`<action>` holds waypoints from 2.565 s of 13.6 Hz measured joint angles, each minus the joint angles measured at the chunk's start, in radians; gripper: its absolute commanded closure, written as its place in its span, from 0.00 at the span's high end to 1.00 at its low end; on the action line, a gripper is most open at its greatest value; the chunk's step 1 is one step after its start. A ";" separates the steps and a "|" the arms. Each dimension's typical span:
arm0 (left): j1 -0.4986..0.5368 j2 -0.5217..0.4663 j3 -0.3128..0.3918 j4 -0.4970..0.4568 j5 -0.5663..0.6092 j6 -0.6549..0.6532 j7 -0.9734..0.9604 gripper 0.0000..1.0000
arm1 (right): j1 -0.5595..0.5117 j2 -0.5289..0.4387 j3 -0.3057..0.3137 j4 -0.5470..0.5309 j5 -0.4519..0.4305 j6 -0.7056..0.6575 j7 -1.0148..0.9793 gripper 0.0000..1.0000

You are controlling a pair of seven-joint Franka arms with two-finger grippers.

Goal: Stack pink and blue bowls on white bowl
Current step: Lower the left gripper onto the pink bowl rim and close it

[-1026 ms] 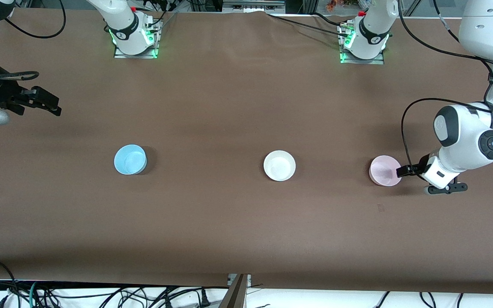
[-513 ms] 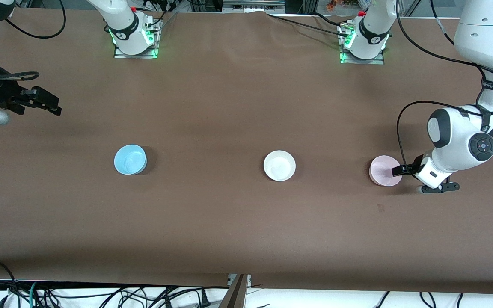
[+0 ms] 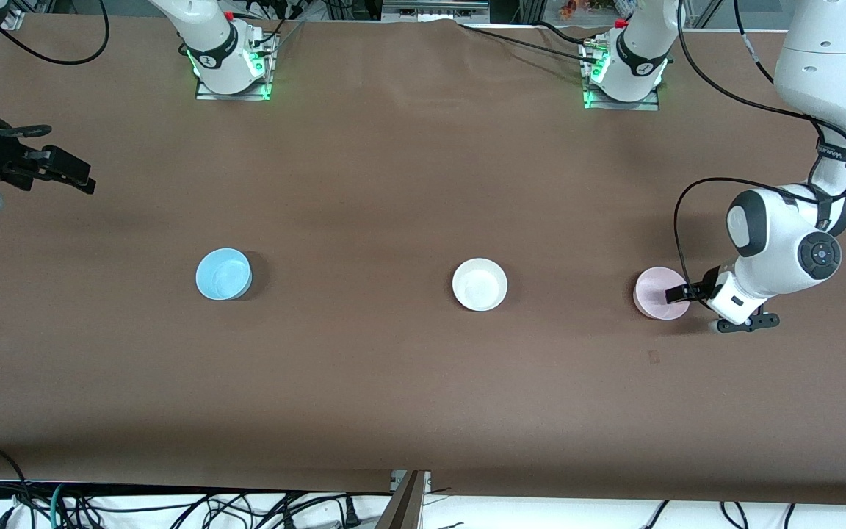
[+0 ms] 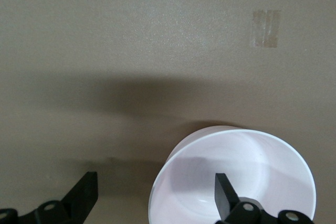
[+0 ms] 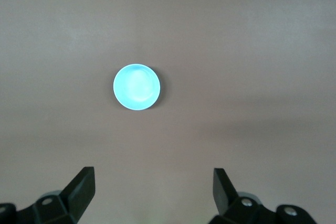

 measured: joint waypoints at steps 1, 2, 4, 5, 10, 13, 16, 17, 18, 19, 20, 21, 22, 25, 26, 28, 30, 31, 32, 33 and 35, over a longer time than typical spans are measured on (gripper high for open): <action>0.000 0.000 0.000 0.000 0.000 0.001 0.000 0.92 | 0.000 0.000 0.000 0.003 0.000 -0.001 0.000 0.99; 0.000 0.000 0.000 0.000 0.000 0.001 0.000 0.89 | 0.000 0.000 0.000 0.006 0.000 -0.001 0.000 0.99; 0.000 0.000 -0.001 0.000 0.000 0.001 0.000 0.87 | 0.000 0.000 0.000 0.010 0.000 -0.003 0.000 0.99; -0.001 0.000 -0.001 0.000 0.000 0.002 0.000 0.83 | 0.000 0.000 0.000 0.011 0.000 -0.004 0.000 0.99; -0.004 0.000 -0.003 0.000 0.000 0.002 0.000 0.66 | 0.000 0.000 0.000 0.013 0.000 -0.005 0.000 0.99; -0.005 0.000 -0.003 0.000 0.000 0.002 0.000 0.52 | 0.000 0.000 0.000 0.013 0.000 -0.006 0.000 0.99; -0.005 0.000 -0.004 0.000 0.000 0.002 0.000 0.45 | 0.000 0.000 -0.001 0.013 0.000 -0.006 0.000 0.99; -0.005 0.000 -0.004 0.000 0.000 0.002 0.000 0.45 | 0.000 0.000 -0.001 0.013 0.000 -0.007 0.000 0.99; -0.005 0.000 -0.004 0.000 0.000 0.002 0.000 0.45 | 0.000 0.000 -0.001 0.013 0.000 -0.007 0.000 0.99; -0.005 -0.001 -0.004 0.000 0.000 0.002 0.000 0.45 | 0.000 0.000 -0.001 0.013 0.000 -0.007 0.000 0.99; -0.005 -0.002 -0.005 0.000 0.000 0.002 0.000 0.45 | 0.000 0.000 -0.002 0.013 0.000 -0.007 0.000 0.99; -0.006 -0.003 -0.005 0.000 0.000 0.002 0.000 0.45 | 0.000 0.000 -0.002 0.013 0.000 -0.007 0.000 0.99; -0.006 -0.005 -0.006 0.001 0.000 0.002 0.000 0.45 | 0.000 0.000 -0.002 0.013 0.000 -0.007 0.000 0.99; -0.006 -0.013 -0.007 0.004 0.000 0.002 0.000 0.45 | 0.000 0.000 -0.002 0.013 0.000 -0.007 0.000 0.99; -0.006 -0.016 -0.007 0.004 0.000 0.002 0.000 0.45 | 0.000 0.000 -0.002 0.013 0.000 -0.007 0.000 0.99; -0.006 -0.025 -0.007 0.004 0.000 0.002 0.000 0.45 | 0.000 0.000 -0.002 0.013 0.000 -0.007 0.000 0.99; -0.006 -0.032 -0.007 0.004 0.000 0.002 0.000 0.43 | 0.000 0.000 -0.002 0.013 0.000 -0.007 0.000 0.99; -0.007 -0.033 -0.007 0.004 0.000 0.001 0.000 0.43 | 0.000 0.000 -0.002 0.013 0.000 -0.007 0.000 0.99; -0.007 -0.033 -0.007 0.004 0.000 0.001 0.000 0.42 | 0.000 0.000 -0.002 0.013 0.000 -0.007 0.000 0.99; -0.007 -0.033 -0.007 0.004 0.000 0.001 0.000 0.41 | 0.000 0.000 -0.002 0.013 0.000 -0.007 0.000 0.99; -0.007 -0.033 -0.007 0.003 0.000 0.000 0.000 0.41 | 0.000 0.000 -0.002 0.013 0.000 -0.007 0.000 0.99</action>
